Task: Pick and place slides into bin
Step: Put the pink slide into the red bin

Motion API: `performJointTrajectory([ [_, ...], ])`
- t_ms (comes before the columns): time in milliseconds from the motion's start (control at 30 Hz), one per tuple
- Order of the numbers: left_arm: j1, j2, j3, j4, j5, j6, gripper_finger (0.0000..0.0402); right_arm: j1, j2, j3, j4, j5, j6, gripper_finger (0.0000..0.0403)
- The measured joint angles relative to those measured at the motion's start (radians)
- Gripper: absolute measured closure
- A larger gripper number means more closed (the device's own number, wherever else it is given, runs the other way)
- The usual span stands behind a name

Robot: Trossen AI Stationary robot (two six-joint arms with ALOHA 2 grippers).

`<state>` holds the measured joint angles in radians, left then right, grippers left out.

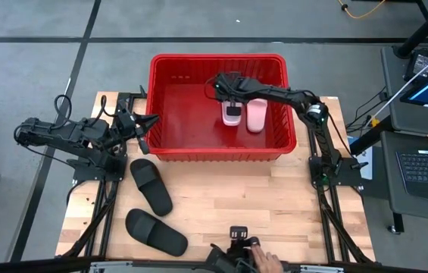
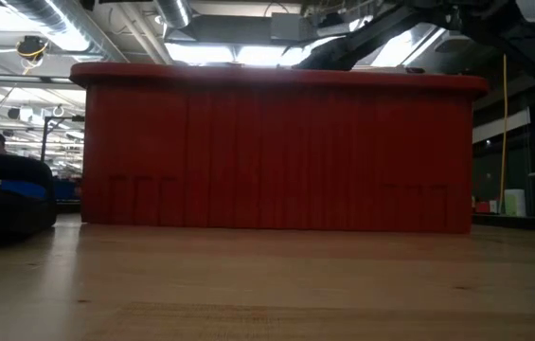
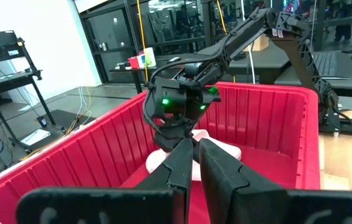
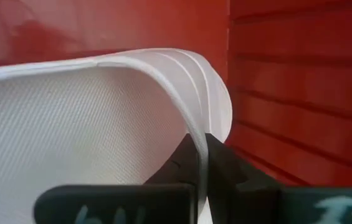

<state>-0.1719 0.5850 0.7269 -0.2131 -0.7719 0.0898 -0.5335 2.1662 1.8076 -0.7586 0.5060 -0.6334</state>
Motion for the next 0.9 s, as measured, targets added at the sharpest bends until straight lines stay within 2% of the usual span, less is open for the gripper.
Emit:
performJointTrajectory([
  [733,0.000,0.000,0.000,0.002,0.000,0.000,0.0381,-0.033,0.000,0.000,-0.014,-0.001,-0.054,0.0390],
  [900,0.000,0.000,0.000,0.005,0.000,-0.022,0.0382,-0.038,0.000,0.000,-0.014,-0.004,-0.049,0.0367],
])
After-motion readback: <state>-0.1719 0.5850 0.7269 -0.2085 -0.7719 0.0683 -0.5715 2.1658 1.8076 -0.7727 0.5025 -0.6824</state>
